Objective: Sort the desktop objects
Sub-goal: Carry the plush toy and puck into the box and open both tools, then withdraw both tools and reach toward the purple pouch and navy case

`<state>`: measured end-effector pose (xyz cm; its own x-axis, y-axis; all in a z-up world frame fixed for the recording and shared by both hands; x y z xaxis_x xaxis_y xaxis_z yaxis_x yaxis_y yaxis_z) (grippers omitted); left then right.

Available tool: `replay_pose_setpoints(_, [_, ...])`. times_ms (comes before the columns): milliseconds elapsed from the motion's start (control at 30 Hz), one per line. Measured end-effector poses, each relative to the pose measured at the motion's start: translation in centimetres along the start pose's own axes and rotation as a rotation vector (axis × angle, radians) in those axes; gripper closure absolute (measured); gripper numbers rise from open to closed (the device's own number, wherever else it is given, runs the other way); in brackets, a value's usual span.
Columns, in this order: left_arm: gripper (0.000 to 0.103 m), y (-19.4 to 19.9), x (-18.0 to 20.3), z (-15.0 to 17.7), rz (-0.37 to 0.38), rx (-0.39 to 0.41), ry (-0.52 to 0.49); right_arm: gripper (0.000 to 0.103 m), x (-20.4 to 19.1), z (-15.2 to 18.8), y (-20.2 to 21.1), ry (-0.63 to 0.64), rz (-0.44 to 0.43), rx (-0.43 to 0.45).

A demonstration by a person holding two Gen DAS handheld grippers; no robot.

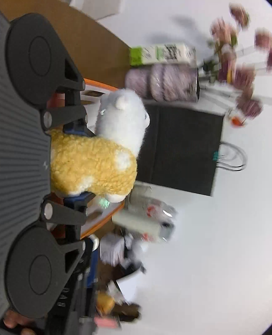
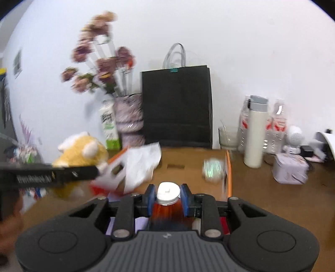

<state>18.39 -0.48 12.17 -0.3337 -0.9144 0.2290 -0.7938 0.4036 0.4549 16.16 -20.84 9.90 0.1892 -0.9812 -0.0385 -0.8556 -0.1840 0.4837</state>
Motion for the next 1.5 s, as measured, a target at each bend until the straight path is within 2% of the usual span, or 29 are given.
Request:
replay_pose_setpoints(100, [0.053, -7.8, -2.9, -2.5, -0.030, -0.100, 0.085, 0.078, 0.0, -3.7, -9.3, -0.035, 0.025, -0.117])
replay_pose_setpoints(133, [0.053, -10.3, -4.2, -2.7, -0.065, -0.118, 0.132, 0.078, 0.0, -4.2, -12.0, -0.039, 0.042, -0.156])
replay_pose_setpoints(200, [0.052, -14.2, -6.0, -2.6, -0.111, -0.224, 0.173, 0.078, -0.3, -4.4, -17.1, -0.001, 0.098, -0.214])
replay_pose_setpoints(233, [0.052, -15.9, -6.7, -2.4, -0.100, -0.272, 0.179, 0.078, -0.6, -4.3, -18.9, 0.025, 0.122, -0.231])
replay_pose_setpoints(300, [0.049, -17.3, -7.6, -2.2, -0.106, -0.281, 0.210, 0.078, -0.8, -3.7, -22.0, 0.043, 0.140, -0.267])
replay_pose_setpoints(367, [0.034, -18.0, -8.3, -1.9, -0.138, -0.278, 0.234, 0.077, -0.7, -3.2, -24.4, 0.054, 0.158, -0.296])
replay_pose_setpoints(433, [0.014, -18.0, -9.2, -2.0, -0.146, -0.252, 0.255, 0.070, -0.2, -2.9, -25.5, 0.029, 0.189, -0.304])
replay_pose_setpoints(467, [0.012, -17.9, -9.4, -2.0, -0.146, -0.242, 0.260, 0.065, 0.3, -2.8, -25.2, 0.005, 0.178, -0.296])
replay_pose_setpoints(533, [0.010, -17.4, -9.3, -2.2, -0.115, -0.234, 0.246, 0.064, 0.7, -3.2, -24.7, -0.029, 0.144, -0.268])
replay_pose_setpoints(667, [0.006, -14.7, -8.0, -2.9, -0.100, -0.181, 0.222, 0.045, 0.8, -4.2, -21.2, -0.039, 0.151, -0.187])
replay_pose_setpoints(800, [0.001, -10.6, -5.7, -3.5, -0.096, -0.122, 0.162, 0.042, 0.0, -4.8, -16.2, 0.007, 0.159, -0.111])
replay_pose_setpoints(933, [0.000, -4.2, -3.7, -2.4, -0.066, -0.064, 0.079, 0.035, -0.6, -3.8, -10.2, 0.027, 0.143, -0.054])
replay_pose_setpoints(1067, [0.000, 3.3, -2.0, 0.8, -0.021, -0.012, -0.043, 0.020, -0.9, -0.7, -2.5, 0.034, 0.101, 0.008])
replay_pose_setpoints(1167, [0.000, 9.0, -1.5, 4.3, -0.025, 0.015, -0.136, 0.018, -1.1, 3.0, 2.4, 0.033, 0.065, 0.036])
replay_pose_setpoints(1300, [0.000, 15.3, -2.1, 9.5, -0.004, 0.030, -0.241, 0.018, -1.0, 8.0, 6.3, 0.002, 0.048, 0.029])
replay_pose_setpoints(1433, [0.000, 20.3, -4.7, 13.2, -0.032, 0.019, -0.269, 0.018, -0.5, 12.0, 8.5, -0.039, 0.052, -0.007])
replay_pose_setpoints(1500, [0.000, 22.4, -6.6, 14.3, -0.058, 0.036, -0.231, 0.018, -0.1, 13.5, 9.3, -0.055, 0.052, -0.028])
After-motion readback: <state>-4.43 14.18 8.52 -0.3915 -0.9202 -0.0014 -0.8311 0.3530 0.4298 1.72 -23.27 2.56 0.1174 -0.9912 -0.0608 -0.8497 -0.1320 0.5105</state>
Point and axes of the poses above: each gripper's, at about its wrist camera, not at the fingertips, and y roughly against the way its jaws point, x to its right, z to its underside, the point moved 3 cm from there along -y, roughly the way its jaws point, and after that the axes turned 11 degrees about z, right-handed, at the moved point
